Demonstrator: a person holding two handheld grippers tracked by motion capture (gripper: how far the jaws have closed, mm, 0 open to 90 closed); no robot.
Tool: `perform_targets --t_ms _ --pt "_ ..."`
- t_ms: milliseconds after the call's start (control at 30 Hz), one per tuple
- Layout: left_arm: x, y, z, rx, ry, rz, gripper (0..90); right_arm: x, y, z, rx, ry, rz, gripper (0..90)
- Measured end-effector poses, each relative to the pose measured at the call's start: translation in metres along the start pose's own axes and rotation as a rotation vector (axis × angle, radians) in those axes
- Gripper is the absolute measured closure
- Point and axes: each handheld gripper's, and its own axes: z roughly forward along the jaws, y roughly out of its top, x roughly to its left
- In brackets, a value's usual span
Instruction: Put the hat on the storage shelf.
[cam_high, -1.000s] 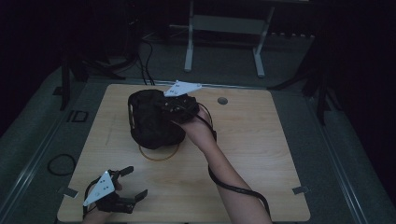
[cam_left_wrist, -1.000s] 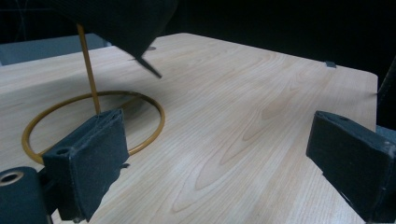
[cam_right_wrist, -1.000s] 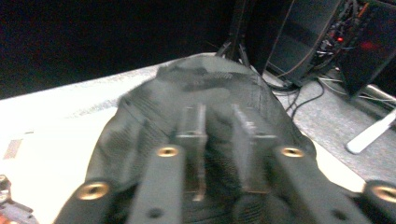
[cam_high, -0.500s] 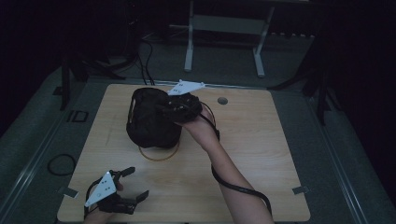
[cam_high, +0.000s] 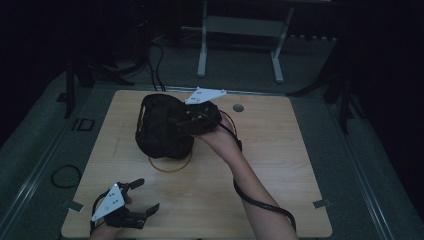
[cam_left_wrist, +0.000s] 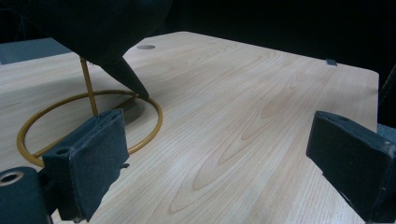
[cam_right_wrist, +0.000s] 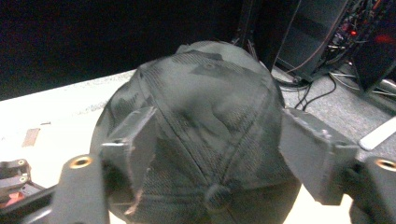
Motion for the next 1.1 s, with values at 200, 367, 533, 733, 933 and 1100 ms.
perform_targets --t_ms 200,367,533,733,933,1100 --pt "0.0 0.0 0.001 0.0 0.0 0.0 5.7 -0.005 -0.008 -0.007 -0.015 0.03 0.028 16.3" --pt "-0.001 -0.001 0.002 0.009 -0.003 -0.004 5.7 -0.008 -0.023 -0.013 0.01 0.044 0.019 15.0" --pt "-0.001 -0.001 0.004 0.014 -0.004 -0.001 5.7 -0.008 -0.039 -0.017 0.012 0.047 -0.016 14.3" --pt "-0.001 -0.002 0.004 0.018 -0.006 0.0 5.7 -0.006 -0.056 -0.021 0.015 0.046 -0.032 14.2" --pt "0.0 -0.002 0.002 0.019 0.003 -0.004 5.7 -0.002 -0.077 -0.024 0.02 0.058 -0.018 14.2" --pt "0.001 -0.002 0.001 0.021 0.009 -0.006 5.7 0.003 -0.091 -0.025 0.022 0.064 -0.018 14.2"
